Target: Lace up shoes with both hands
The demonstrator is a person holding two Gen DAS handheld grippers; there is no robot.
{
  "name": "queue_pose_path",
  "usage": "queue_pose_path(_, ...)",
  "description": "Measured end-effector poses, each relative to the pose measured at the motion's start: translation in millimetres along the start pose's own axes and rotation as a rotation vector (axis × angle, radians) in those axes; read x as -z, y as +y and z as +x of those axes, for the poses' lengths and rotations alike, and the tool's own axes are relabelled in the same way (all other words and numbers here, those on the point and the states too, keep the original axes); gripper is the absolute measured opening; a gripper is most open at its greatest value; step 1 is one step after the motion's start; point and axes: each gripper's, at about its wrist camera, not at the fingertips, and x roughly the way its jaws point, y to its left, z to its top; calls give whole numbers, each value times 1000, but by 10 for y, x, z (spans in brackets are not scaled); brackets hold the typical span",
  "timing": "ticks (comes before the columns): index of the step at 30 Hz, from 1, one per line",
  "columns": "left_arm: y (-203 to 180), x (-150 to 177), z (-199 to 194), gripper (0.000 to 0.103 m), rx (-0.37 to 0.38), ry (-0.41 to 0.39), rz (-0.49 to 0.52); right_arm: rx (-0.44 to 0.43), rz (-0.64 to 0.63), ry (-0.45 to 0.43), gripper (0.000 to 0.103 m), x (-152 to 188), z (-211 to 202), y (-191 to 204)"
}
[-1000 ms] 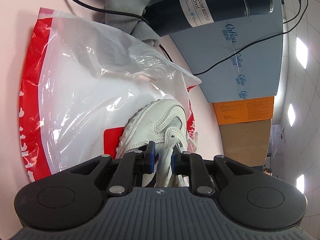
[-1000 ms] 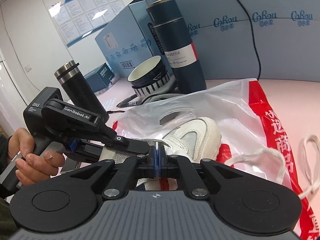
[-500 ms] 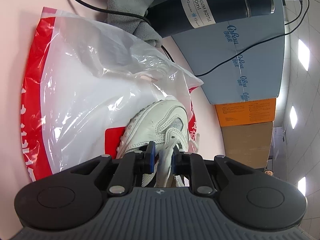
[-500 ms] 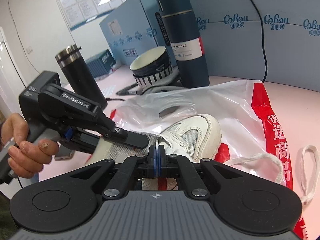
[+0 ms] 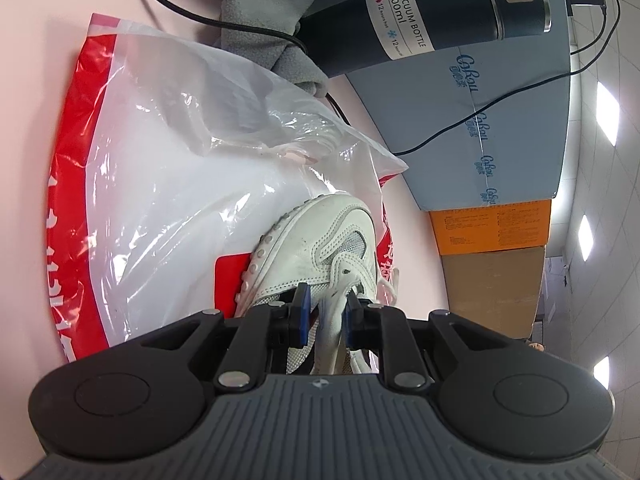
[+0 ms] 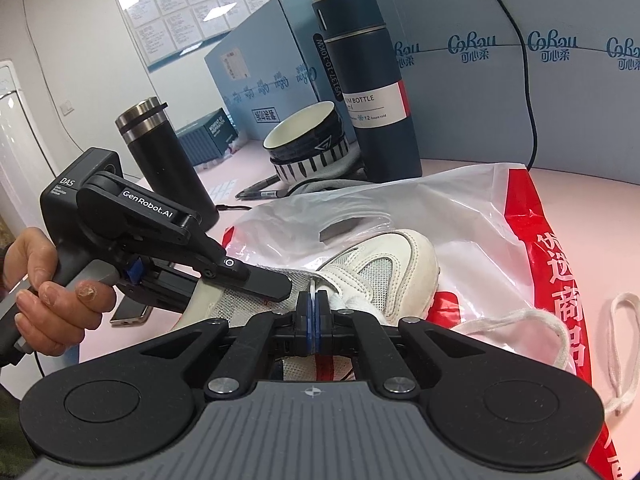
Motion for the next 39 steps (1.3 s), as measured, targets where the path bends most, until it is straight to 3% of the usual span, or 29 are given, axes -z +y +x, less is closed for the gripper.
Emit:
queue_pose_path(9, -17, -22, 11, 15, -4, 16, 19, -25, -7, -14, 1, -20, 26, -36)
queue_pose_path(19, -31, -19, 29, 15, -12, 36, 43, 70, -41, -2, 1, -30, 126, 69)
queue_pose_path(33, -72, -9, 11, 15, -24, 58, 93, 100, -72, -3, 4, -72, 202, 151)
queue_pose_path(39, -130, 1, 22, 16, -38, 77, 134, 154, -90, 14, 4, -90, 289, 238)
